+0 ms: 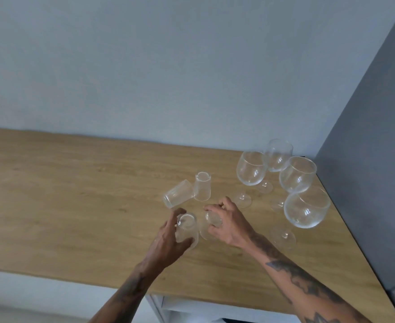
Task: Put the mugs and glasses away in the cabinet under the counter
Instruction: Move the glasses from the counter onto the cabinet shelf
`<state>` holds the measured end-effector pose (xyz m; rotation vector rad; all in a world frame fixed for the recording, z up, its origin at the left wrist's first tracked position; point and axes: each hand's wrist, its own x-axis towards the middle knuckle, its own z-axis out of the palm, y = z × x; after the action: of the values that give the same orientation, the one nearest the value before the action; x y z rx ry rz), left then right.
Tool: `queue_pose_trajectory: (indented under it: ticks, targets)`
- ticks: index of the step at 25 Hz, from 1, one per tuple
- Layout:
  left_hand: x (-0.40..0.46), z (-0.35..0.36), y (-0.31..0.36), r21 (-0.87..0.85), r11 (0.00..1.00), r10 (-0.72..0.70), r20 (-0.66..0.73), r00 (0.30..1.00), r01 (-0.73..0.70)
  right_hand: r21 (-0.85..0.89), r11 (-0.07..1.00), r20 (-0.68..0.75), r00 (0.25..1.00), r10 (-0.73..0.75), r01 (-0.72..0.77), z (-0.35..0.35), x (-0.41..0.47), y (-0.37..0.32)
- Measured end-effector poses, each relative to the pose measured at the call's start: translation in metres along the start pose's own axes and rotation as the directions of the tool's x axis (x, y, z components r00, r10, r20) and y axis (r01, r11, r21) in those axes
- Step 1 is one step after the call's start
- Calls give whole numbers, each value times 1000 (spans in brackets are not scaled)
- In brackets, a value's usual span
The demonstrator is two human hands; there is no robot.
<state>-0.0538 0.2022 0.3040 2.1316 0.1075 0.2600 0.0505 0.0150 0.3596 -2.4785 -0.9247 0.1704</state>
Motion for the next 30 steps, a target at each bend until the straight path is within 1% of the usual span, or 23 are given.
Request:
queue_pose_trajectory:
  ticks: [3,4,5,6,7,8,9,10,11,12,13,14,16,19,21,23,26,28,30]
  targets:
    - [-1,-4,-5,-2,1000,13,40,999,-13,-2,999,19,999,42,-42,0,0,-7]
    - [-3,-10,-10,-3,1000,8,32,999,-7,-13,999,36,998,53,-53,-3,0,-6]
    - [-3,-18,-14,-31,1000,-2,-14,1000,2,-22,998,40,997,61,-60,-7,1,-4]
    - [-1,-28,-19,-67,998,-24,-97,995,17,-17,998,13,998,66,-65,-14,4,-1]
    - [7,-37,-25,-92,995,-59,-196,979,42,-1,998,-44,997,68,-68,-21,11,1]
    - [20,-45,-30,-84,992,-115,-274,955,96,11,997,-114,991,71,-70,-26,24,3]
    - [37,-51,-34,-43,983,-184,-299,936,180,13,997,-174,981,81,-80,-30,42,3]
    - [56,-54,-38,18,964,-253,-260,932,267,10,995,-209,973,101,-101,-32,62,1]
    - [74,-54,-42,77,943,-305,-178,935,323,8,991,-206,970,130,-132,-30,83,-2]
    - [87,-51,-44,129,931,-331,-98,939,341,10,986,-171,971,165,-166,-25,103,-4]
    - [97,-46,-47,174,927,-329,-49,943,332,12,979,-121,972,201,-201,-17,118,-4]
    - [103,-41,-50,213,928,-307,-37,951,307,12,973,-70,971,230,-230,-7,129,-4]
    - [105,-35,-58,238,936,-250,-72,966,260,17,970,-9,970,243,-243,11,136,1]
    - [101,-42,-55,173,950,-246,-99,964,260,60,978,-72,977,201,-197,17,131,9]
    - [100,-54,-48,145,955,-246,-99,964,259,56,981,-53,980,190,-187,9,121,16]
    - [103,-67,-37,183,959,-209,-46,977,214,34,985,12,985,170,-170,2,106,23]
    - [114,-76,-11,345,937,-98,114,989,53,50,987,71,986,148,-152,-3,86,24]
    - [121,-72,5,462,887,-88,227,970,-27,89,982,81,984,157,-164,-3,79,20]
    - [125,-63,16,543,836,-116,317,941,-79,114,978,92,982,167,-177,-3,76,17]
